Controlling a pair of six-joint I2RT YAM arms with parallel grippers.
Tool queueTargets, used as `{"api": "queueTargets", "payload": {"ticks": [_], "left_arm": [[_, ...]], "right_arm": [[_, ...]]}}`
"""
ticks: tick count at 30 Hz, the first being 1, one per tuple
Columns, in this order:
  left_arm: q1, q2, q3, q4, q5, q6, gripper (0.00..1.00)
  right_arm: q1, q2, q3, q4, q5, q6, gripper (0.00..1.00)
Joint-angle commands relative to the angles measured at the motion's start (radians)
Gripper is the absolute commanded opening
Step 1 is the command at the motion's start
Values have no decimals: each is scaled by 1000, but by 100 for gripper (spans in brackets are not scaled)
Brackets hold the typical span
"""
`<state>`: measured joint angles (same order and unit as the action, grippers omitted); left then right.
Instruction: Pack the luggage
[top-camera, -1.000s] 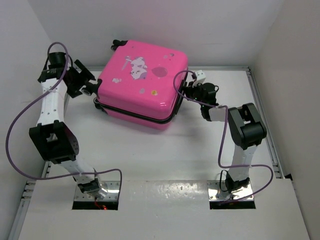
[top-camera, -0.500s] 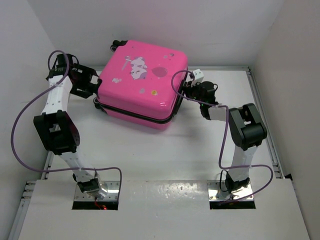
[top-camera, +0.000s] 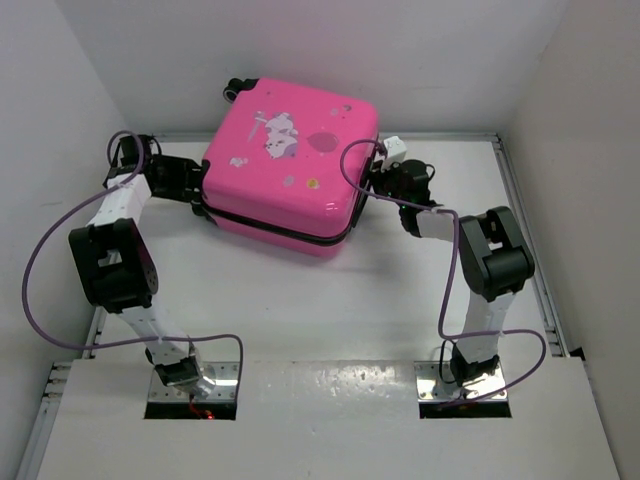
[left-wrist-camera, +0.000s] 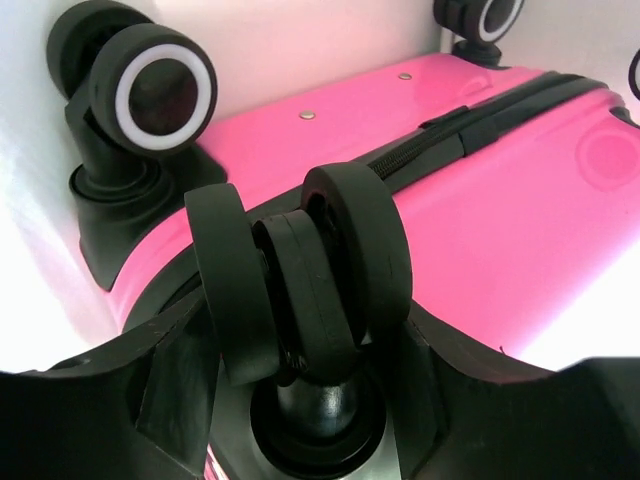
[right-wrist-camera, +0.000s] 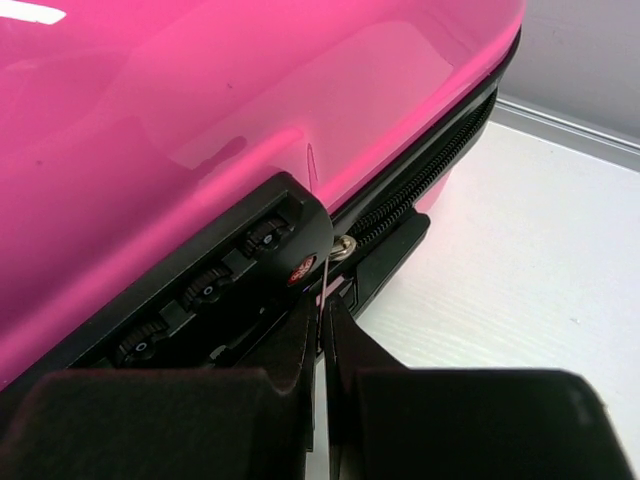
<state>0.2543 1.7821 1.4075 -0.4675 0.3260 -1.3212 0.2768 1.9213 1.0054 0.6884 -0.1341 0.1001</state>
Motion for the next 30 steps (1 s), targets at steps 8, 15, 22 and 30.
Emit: {"api": "queueTargets", "payload": {"ticks": [8,15,22,30], "left_arm": [[-69,17,-102,-32,314,261,0],[87,-4,-19,-334,279,695,0],[256,37,203,-533,245,965,0],[309,186,484,-553,232,1126,0]], "right_arm": [[68,-103,-48,14,-134,6,0],[78,-249,-229,14,-159,12,0],[133,-419,-392,-23,-137,12,0],[171,-512,-487,-38,-19,12,0]]}}
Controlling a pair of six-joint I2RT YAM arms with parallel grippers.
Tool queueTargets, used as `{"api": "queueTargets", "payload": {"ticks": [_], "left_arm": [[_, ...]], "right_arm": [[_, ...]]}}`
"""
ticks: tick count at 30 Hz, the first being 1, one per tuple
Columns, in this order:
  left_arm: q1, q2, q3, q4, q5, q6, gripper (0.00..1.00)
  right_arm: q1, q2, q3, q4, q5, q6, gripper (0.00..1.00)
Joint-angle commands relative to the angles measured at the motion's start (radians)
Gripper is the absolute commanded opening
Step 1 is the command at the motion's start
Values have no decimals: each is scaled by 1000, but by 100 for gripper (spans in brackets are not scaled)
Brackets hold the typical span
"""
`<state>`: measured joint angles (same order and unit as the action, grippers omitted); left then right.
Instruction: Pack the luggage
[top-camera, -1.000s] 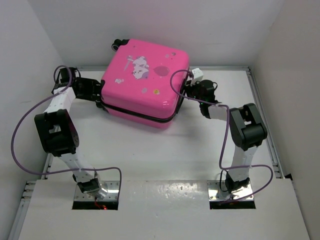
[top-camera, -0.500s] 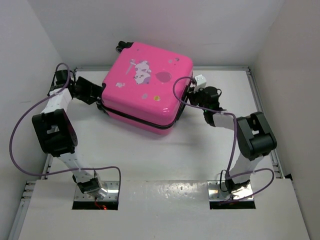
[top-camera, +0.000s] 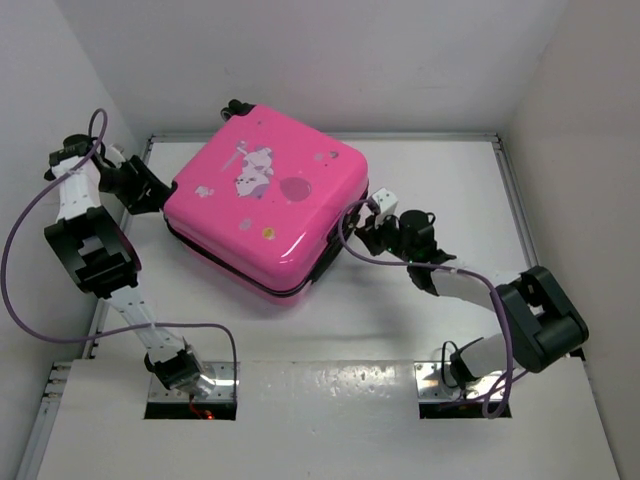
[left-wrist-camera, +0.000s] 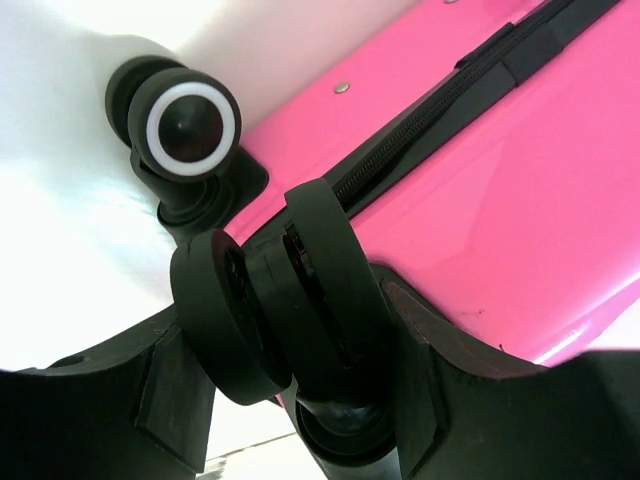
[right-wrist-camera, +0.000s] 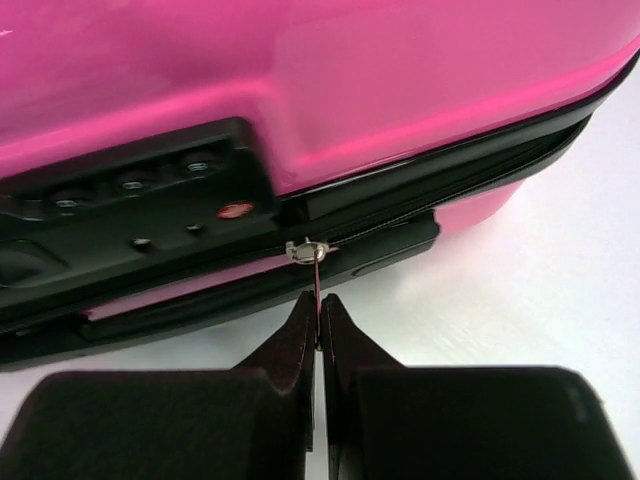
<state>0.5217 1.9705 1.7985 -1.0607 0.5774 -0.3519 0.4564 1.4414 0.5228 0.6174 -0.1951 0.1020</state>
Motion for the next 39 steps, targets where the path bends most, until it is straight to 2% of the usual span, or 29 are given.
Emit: {"api": "queueTargets", "payload": {"ticks": [1,6,13,16,19,25,27,33,36,37,39], "left_arm": [[29,28,102,24,-19,180,0],[-6,86,120,24,-69,264,0],[-42,247,330,24,-218,326,0],[-52,313,392,24,-199,372,0],[-66,362,432,15,-151,445,0],[-132,468,545,54,-226,554,0],[-159,491,565,88,-270,596,0],[-238,490,547,122,-306,646,0],[-238,444,527,154,-295,614,0],[-238,435,527,166,-284,614,7],[-238,403,527,180,-260,590,47]], "right_arm": [[-13,-29,0,39,55,24,0],[-77,33,51,87,51,39,0],[-251,181,177,123,3,71,0],[-306,262,278,162,-44,82,0],[-344,364,382,197,-130,88,0],[-404,608,566,402,-457,18,0],[-415,709,664,471,-559,46,0],[-404,930,914,538,-601,139,0],[-400,941,933,564,-596,177,0],[-401,932,922,570,-593,180,0],[-406,869,853,574,-587,176,19]]}}
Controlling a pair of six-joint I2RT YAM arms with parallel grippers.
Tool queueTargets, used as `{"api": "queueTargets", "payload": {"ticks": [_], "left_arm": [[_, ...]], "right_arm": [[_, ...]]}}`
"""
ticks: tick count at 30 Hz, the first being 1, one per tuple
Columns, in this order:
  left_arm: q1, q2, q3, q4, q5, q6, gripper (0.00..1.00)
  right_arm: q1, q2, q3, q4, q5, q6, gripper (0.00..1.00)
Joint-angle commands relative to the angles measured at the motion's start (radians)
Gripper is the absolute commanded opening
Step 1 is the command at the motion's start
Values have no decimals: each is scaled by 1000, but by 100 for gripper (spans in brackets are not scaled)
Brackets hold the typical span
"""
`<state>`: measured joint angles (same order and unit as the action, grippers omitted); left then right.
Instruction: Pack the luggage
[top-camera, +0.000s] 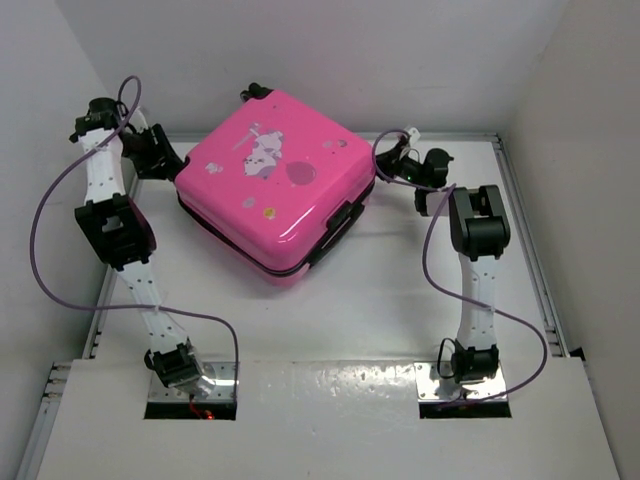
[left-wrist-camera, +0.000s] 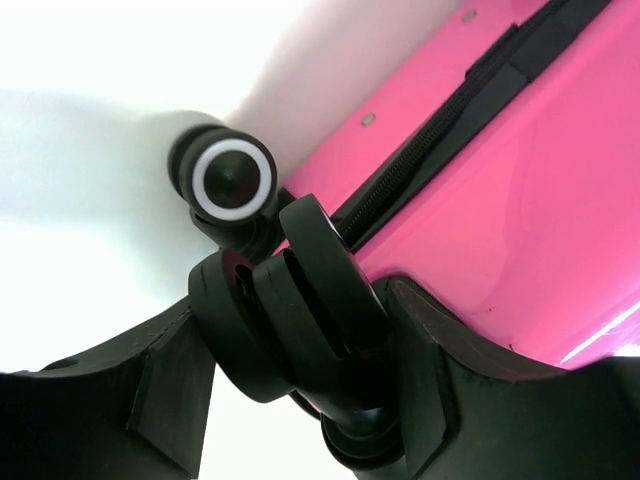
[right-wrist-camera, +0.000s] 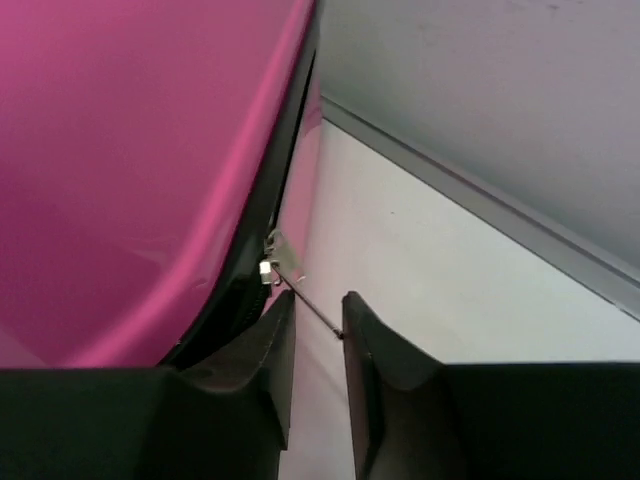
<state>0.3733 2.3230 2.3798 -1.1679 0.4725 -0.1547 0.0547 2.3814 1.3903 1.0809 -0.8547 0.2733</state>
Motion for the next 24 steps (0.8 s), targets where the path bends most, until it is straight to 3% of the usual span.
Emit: {"api": "queueTargets", "payload": {"ticks": [1,3,5,7,9,10,13,14,16,20,24], "left_arm": [[-89,-3,-63,325,-155,373,52],[-89,-68,-73,367,-137,296,64],[-89,-156,-73,404,-115,252,76],[-102,-212,-54,415,-176,164,99],[-114,-304,-54,415,-204,164,100],[-114,-338,-82,434,-227,147,100],[-59,-460,-137,482,-161,126,100],[-50,-480,-158,467,-137,126,100],[-60,-543,-235,426,-124,249,100],[-79,-616,-402,458,-179,251,100],[-56,-600,-421,487,-173,236,100]], "right_arm": [[-12,-97,-37,106,78,-2,27],[-18,-183,-141,49,85,-37,46],[-27,-324,-239,-5,120,-109,56],[-26,-474,-261,-240,183,-147,69],[-27,-537,-254,-464,226,-195,83],[-27,-626,-258,-618,239,-204,86],[-24,-742,-286,-723,338,-217,92],[-24,-793,-263,-866,412,-217,94],[-4,-867,-219,-1046,510,-168,100],[19,-930,-159,-1188,661,-114,100],[52,-950,-134,-1213,781,-109,100]]}}
